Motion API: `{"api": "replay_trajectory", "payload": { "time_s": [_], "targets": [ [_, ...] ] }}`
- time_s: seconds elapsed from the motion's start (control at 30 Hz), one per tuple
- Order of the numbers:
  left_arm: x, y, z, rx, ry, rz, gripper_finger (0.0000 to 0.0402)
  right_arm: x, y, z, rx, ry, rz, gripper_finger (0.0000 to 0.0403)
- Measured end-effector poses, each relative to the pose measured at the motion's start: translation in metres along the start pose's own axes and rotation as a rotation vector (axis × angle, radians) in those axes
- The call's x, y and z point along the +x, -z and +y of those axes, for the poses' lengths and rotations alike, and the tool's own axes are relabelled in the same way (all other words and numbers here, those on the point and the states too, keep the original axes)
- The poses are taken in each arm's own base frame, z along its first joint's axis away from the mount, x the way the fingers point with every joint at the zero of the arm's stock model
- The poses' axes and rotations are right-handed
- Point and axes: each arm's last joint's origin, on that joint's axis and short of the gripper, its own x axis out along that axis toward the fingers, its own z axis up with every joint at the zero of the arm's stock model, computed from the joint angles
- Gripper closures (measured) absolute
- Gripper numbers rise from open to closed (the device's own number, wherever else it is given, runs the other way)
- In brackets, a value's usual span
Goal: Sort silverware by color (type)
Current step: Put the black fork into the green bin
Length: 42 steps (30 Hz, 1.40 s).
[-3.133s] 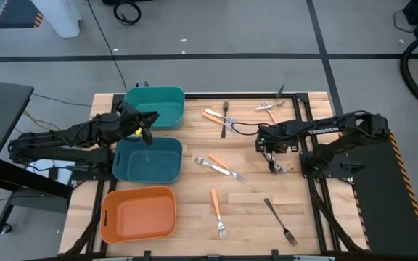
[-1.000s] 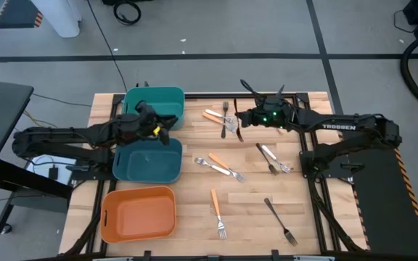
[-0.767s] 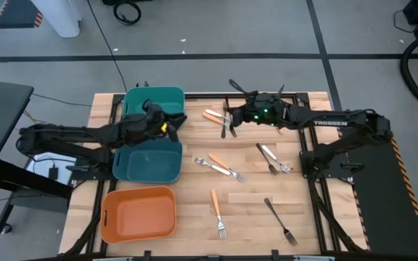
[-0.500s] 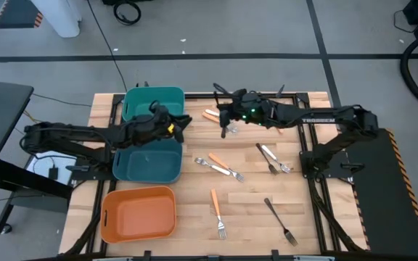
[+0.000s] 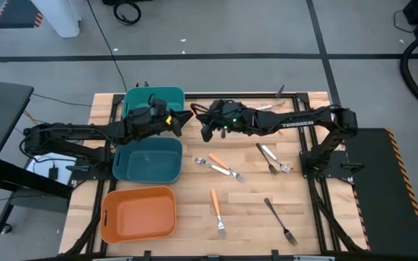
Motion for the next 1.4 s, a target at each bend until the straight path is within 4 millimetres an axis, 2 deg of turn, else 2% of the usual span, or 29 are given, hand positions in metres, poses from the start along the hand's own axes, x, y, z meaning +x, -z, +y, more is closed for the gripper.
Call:
{"api": "replay_trajectory", "payload": {
  "time_s": [0.27,0.63,0.77,1.0,1.23,1.4],
  "targets": [
    [0.002,0.002,0.002,-0.021,-0.017,0.01,0.0298,0.003,-0.001,0.005,0.004,-0.049,-0.012,0.0388],
    [0.004,-0.006,0.011,-0.02,-0.045,-0.02,0.03,0.002,0.003,0.008,-0.001,-0.085,0.023,0.0387],
    [0.004,-0.007,0.012,-0.018,-0.039,-0.014,0.032,0.002,0.003,0.008,-0.002,-0.083,0.027,0.0387],
    [0.004,-0.007,0.011,-0.017,-0.017,-0.001,0.0387,0.003,0.002,0.005,0.043,-0.086,0.032,0.0387],
    [0.004,-0.007,0.011,0.018,-0.012,0.002,0.0391,0.003,0.003,0.006,0.058,-0.106,0.043,0.0386],
    [0.004,-0.007,0.011,0.019,-0.009,0.002,0.0391,0.003,0.002,0.006,0.06,-0.129,0.042,0.036]
  ]
}}
